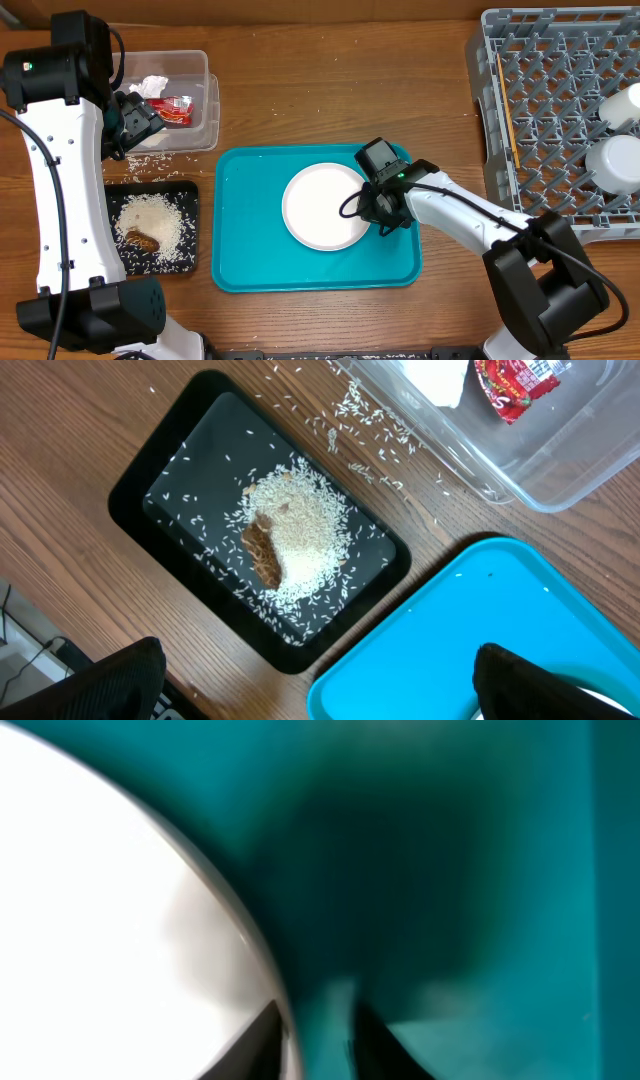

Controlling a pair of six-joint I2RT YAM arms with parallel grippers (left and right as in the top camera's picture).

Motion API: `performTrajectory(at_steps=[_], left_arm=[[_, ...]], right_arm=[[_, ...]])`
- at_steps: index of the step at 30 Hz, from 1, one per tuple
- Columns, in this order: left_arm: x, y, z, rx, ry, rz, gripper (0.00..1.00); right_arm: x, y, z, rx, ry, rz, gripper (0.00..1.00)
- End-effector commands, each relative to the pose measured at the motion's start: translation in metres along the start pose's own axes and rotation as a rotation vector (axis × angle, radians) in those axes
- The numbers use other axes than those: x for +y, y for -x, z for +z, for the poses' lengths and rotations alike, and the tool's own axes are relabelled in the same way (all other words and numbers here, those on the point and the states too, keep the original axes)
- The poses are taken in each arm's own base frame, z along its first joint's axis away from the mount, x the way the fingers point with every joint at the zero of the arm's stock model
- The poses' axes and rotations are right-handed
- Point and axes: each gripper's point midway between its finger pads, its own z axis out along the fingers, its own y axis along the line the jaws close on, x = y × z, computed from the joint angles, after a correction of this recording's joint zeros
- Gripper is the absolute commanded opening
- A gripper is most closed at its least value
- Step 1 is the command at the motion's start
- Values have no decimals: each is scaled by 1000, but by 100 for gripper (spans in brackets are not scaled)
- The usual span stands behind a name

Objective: Sort waste into correct bins and load items into the dishwasher
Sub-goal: 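Reach the right gripper to the white plate and grasp its rim, then lift the plate with the right gripper and place it upright in the dish rack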

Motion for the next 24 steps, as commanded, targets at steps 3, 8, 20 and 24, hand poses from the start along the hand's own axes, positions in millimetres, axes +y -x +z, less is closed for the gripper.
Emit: performTrajectory(at_steps=[3,8,20,24], left_arm=[[3,2,-12,-32,-25,-23,100],[3,2,-12,-31,-25,-23,100],[3,2,-12,-31,-25,-23,100],[3,2,-12,-31,-25,-23,100]], right_arm=[[1,-4,4,4,-6,53,6],[2,8,-13,17,0,85,4],[-59,143,-186,-333,-72,120,4],[-125,191,-257,-570,-251,237,4]])
